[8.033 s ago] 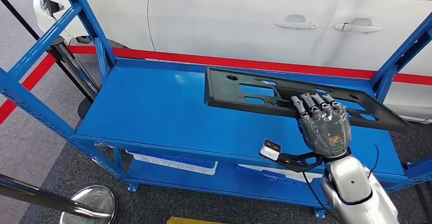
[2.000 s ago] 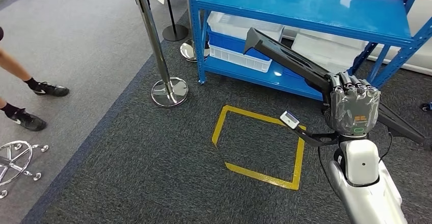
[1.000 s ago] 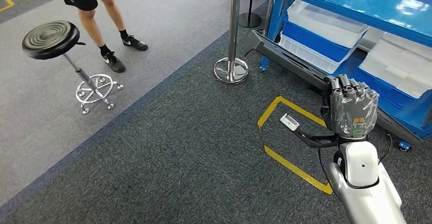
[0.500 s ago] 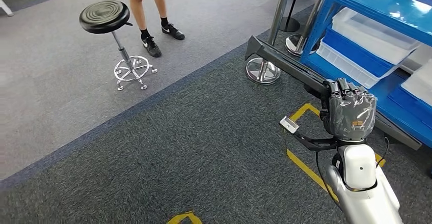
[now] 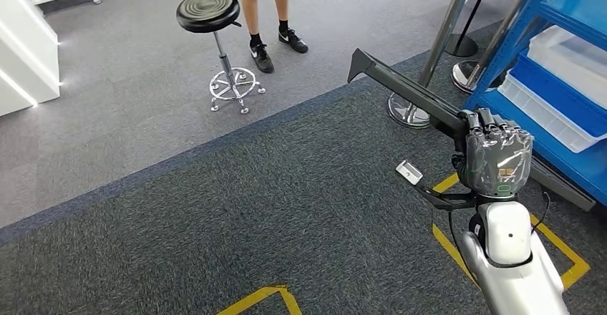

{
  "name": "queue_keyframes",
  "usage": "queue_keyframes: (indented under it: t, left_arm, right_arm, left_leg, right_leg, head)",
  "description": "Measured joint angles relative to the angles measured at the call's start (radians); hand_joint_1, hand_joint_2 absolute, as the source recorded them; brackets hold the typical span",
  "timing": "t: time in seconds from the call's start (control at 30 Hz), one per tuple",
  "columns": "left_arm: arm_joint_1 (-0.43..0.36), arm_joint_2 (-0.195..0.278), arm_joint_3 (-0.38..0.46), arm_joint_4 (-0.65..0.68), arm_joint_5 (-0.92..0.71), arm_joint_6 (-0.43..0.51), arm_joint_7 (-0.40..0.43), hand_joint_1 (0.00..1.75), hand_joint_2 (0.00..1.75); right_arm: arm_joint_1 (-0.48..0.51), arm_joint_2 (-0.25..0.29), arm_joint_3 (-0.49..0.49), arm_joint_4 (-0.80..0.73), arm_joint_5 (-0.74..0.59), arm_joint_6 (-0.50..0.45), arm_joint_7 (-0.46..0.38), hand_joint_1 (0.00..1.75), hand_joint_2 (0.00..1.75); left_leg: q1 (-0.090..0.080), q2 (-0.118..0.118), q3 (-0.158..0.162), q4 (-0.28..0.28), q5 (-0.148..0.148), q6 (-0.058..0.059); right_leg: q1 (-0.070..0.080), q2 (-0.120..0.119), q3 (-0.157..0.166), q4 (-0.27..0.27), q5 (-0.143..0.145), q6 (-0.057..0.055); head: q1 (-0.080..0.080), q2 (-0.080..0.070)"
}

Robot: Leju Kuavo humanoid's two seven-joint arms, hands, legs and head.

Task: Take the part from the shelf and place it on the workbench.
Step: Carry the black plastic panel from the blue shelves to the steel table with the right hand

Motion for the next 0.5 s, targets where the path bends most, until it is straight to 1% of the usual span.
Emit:
queue_keyframes:
  t: [0.03, 0.07, 0.1, 0.13, 0.17, 0.2, 0.23, 0.27, 0.3, 0.33, 0.37, 0.4, 0.43, 0.47, 0.5]
  left_arm:
    - [0.0, 0.001, 0.0, 0.0, 0.0, 0.0, 0.0, 0.0, 1.75]
    - [-0.001, 0.001, 0.0, 0.0, 0.0, 0.0, 0.0, 0.0, 1.75]
    - [-0.001, 0.002, 0.0, 0.0, 0.0, 0.0, 0.001, 0.0, 1.75]
    - [0.0, 0.002, 0.0, 0.0, 0.0, 0.0, 0.001, 0.0, 1.75]
    - [0.002, 0.003, 0.0, 0.0, 0.0, 0.0, 0.001, 0.0, 1.75]
    - [0.004, 0.002, -0.001, 0.0, 0.0, 0.0, 0.001, 0.0, 1.75]
    - [0.005, 0.002, -0.001, 0.0, 0.001, 0.0, 0.001, 0.0, 1.75]
    - [0.005, 0.002, -0.001, 0.0, 0.001, -0.001, 0.001, 0.0, 1.75]
    - [0.004, 0.002, -0.001, 0.0, 0.001, -0.002, 0.001, 0.0, 1.75]
    - [0.003, 0.001, -0.002, 0.0, 0.001, -0.002, 0.001, 0.0, 1.75]
    - [0.003, 0.001, -0.002, 0.0, 0.001, -0.003, 0.001, 0.0, 1.75]
    - [0.002, 0.0, -0.002, 0.0, 0.001, -0.003, 0.001, 0.0, 1.75]
    - [0.002, -0.001, -0.002, 0.0, 0.001, -0.004, 0.001, 0.0, 1.75]
    - [0.002, -0.001, -0.003, 0.0, 0.001, -0.004, 0.001, 0.0, 1.75]
    - [0.002, -0.001, -0.003, 0.0, 0.001, -0.004, 0.001, 0.0, 1.75]
  right_arm:
    - [0.0, 0.0, 0.0, 0.0, 0.0, 0.0, 0.0, 1.75, 1.75]
    - [-0.001, 0.0, 0.0, 0.0, 0.0, 0.0, 0.0, 1.75, 1.75]
    - [-0.003, 0.0, 0.0, 0.0, 0.0, 0.0, 0.001, 1.75, 1.75]
    - [-0.003, 0.001, 0.0, 0.001, 0.0, 0.0, 0.001, 1.75, 1.75]
    - [-0.004, 0.001, -0.001, 0.001, 0.0, 0.0, 0.001, 1.75, 1.75]
    - [-0.004, 0.001, -0.001, 0.001, 0.0, 0.0, 0.001, 1.75, 1.75]
    - [-0.005, 0.002, -0.001, 0.001, 0.0, 0.0, 0.001, 1.75, 1.75]
    - [-0.005, 0.001, -0.001, 0.001, 0.0, 0.0, 0.001, 1.75, 1.75]
    - [-0.004, 0.001, -0.001, 0.002, 0.0, 0.0, 0.002, 1.75, 1.75]
    - [-0.003, 0.0, -0.001, 0.002, 0.001, 0.0, 0.002, 1.75, 1.75]
    - [-0.001, 0.0, -0.001, 0.002, 0.001, 0.0, 0.003, 1.75, 1.75]
    - [0.001, -0.001, -0.001, 0.003, 0.001, 0.0, 0.003, 1.75, 1.75]
    - [0.003, -0.001, -0.001, 0.003, 0.001, 0.0, 0.003, 1.75, 1.75]
    - [0.004, -0.001, -0.001, 0.003, 0.002, 0.0, 0.003, 1.75, 1.75]
    - [0.004, -0.001, -0.001, 0.003, 0.002, 0.0, 0.004, 1.75, 1.75]
  left_leg:
    - [-0.004, 0.019, 0.04, -0.068, 0.021, 0.004]
    - [-0.008, 0.034, 0.069, -0.122, 0.036, 0.01]
    - [-0.013, 0.042, 0.083, -0.152, 0.042, 0.017]
    - [-0.017, 0.038, 0.08, -0.159, 0.043, 0.023]
    - [-0.018, 0.025, 0.076, -0.163, 0.048, 0.03]
    - [-0.017, 0.015, 0.075, -0.169, 0.053, 0.037]
    - [-0.016, 0.005, 0.076, -0.175, 0.06, 0.044]
    - [-0.014, -0.004, 0.077, -0.181, 0.066, 0.051]
    - [-0.012, -0.013, 0.077, -0.184, 0.072, 0.056]
    - [-0.013, -0.022, 0.074, -0.184, 0.075, 0.061]
    - [-0.014, -0.034, 0.071, -0.182, 0.077, 0.063]
    - [-0.015, -0.047, 0.068, -0.18, 0.078, 0.065]
    - [-0.017, -0.061, 0.065, -0.177, 0.079, 0.065]
    - [-0.017, -0.076, 0.064, -0.172, 0.079, 0.064]
    - [-0.017, -0.09, 0.062, -0.166, 0.077, 0.062]
  right_leg:
    - [0.002, -0.012, 0.0, 0.001, 0.0, 0.004]
    - [0.003, -0.022, 0.0, 0.001, 0.001, 0.009]
    - [0.005, -0.031, 0.0, 0.0, 0.002, 0.015]
    - [0.005, -0.042, 0.0, -0.002, 0.004, 0.022]
    - [0.005, -0.051, 0.002, -0.004, 0.006, 0.029]
    - [0.002, -0.045, 0.002, -0.002, 0.003, 0.035]
    - [0.0, -0.024, -0.002, 0.008, -0.008, 0.04]
    - [-0.003, 0.006, -0.013, 0.036, -0.031, 0.043]
    - [-0.005, 0.041, -0.033, 0.085, -0.064, 0.044]
    - [-0.005, 0.064, -0.062, 0.152, -0.101, 0.043]
    - [-0.004, 0.074, -0.091, 0.217, -0.13, 0.043]
    - [-0.003, 0.079, -0.111, 0.263, -0.143, 0.042]
    - [-0.002, 0.081, -0.115, 0.273, -0.135, 0.041]
    - [-0.003, 0.084, -0.096, 0.236, -0.106, 0.039]
    - [-0.004, 0.093, -0.065, 0.174, -0.069, 0.037]
  head:
    - [0.0, 0.0]
    - [0.0, 0.0]
    - [0.0, 0.0]
    - [0.0, 0.0]
    - [0.0, 0.0]
    - [0.0, 0.0]
    - [0.0, 0.0]
    - [0.0, 0.0]
    - [0.0, 0.0]
    - [0.0, 0.0]
    - [0.0, 0.0]
    - [0.0, 0.0]
    - [0.0, 0.0]
    - [0.0, 0.0]
    - [0.0, 0.0]
